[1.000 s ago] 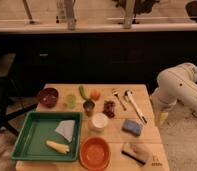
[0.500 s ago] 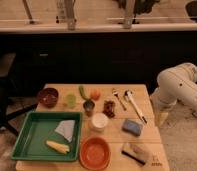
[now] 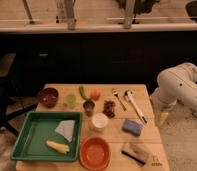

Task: Place grapes in purple bowl

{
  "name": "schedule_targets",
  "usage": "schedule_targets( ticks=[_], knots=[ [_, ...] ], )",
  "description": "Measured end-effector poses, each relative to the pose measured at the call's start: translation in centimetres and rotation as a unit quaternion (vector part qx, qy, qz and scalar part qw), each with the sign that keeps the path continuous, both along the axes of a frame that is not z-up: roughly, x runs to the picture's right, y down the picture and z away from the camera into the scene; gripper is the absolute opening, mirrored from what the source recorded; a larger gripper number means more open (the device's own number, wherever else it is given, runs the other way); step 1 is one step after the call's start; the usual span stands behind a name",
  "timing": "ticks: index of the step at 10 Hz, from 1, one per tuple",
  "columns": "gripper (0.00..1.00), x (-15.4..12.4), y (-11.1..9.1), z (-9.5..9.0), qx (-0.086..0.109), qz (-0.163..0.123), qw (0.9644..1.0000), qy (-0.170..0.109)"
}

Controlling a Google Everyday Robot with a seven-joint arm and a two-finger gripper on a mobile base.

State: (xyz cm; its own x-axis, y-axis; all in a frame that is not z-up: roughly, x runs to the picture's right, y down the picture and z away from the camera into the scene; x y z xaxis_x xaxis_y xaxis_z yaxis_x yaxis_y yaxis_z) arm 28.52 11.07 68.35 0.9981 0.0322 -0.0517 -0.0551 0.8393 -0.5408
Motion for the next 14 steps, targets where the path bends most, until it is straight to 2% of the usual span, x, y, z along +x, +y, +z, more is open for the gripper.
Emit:
schedule_targets(
  ticks=[2,5,6,7,8,9,10,11,13,14],
  knots=[
    [0.80,0.1,-0.1,0.0,0.002,0.003,1.0000,0.001],
    [0.80,-1.3,-2.1,1.5,0.008,0.059,0.9981,0.017],
    [0.80,-2.2,-3.5,2.6,0.012,0.089,0.9957,0.025],
    [0.80,-2.8,-4.1,3.1,0.013,0.106,0.9939,0.028],
    [0.80,-3.4,-4.5,3.6,0.016,0.133,0.9904,0.034],
    [0.80,-3.9,-4.5,3.9,0.019,0.167,0.9847,0.044],
    [0.80,-4.2,-4.2,4.4,0.021,0.208,0.9762,0.056],
    [0.80,-4.4,-3.8,4.6,0.023,0.229,0.9713,0.059],
    [0.80,-5.2,-2.4,4.7,0.033,0.305,0.9498,0.063],
    [0.80,-5.3,-1.9,4.6,0.034,0.324,0.9434,0.061]
  ],
)
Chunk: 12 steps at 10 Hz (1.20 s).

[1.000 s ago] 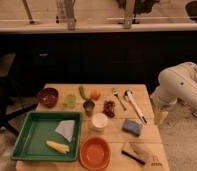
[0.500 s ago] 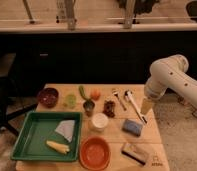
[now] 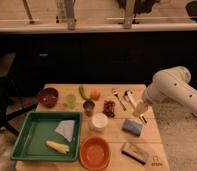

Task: Place grapes in purple bowl

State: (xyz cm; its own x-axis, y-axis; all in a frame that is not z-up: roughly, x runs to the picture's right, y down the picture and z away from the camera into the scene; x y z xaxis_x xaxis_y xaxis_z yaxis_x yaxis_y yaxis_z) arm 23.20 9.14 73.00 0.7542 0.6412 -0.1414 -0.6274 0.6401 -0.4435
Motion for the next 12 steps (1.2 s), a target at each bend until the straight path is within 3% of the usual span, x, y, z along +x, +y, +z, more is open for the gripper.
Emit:
schedule_targets(
  ticks=[7,12],
  knots=[
    [0.80,-0.5,0.0,0.4,0.009,0.020,0.9997,0.006],
    [0.80,-5.1,0.3,3.1,0.050,0.061,0.9964,0.030]
  ],
)
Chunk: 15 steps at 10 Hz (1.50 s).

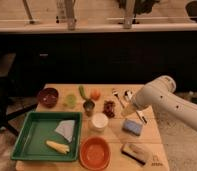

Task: Place grapes in purple bowl

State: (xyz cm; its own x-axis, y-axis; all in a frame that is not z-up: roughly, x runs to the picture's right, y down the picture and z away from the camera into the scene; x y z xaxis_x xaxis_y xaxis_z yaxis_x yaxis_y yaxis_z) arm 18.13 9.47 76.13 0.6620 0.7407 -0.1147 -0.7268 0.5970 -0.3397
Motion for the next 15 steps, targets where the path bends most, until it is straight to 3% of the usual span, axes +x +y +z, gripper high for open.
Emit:
schedule_targets(
  ticks=[3,6,10,15],
  knots=[
    [0.80,-1.9,0.2,1.6,0.011,0.020,0.9997,0.001],
    [0.80,-3.2,0.6,4.0,0.006,0.026,0.9996,-0.011],
    [0.80,-6.3,2.6,7.3,-0.024,0.004,0.9985,-0.050],
    [0.80,-8.7,2.5,8.8,-0.026,-0.016,0.9971,-0.070]
  ],
)
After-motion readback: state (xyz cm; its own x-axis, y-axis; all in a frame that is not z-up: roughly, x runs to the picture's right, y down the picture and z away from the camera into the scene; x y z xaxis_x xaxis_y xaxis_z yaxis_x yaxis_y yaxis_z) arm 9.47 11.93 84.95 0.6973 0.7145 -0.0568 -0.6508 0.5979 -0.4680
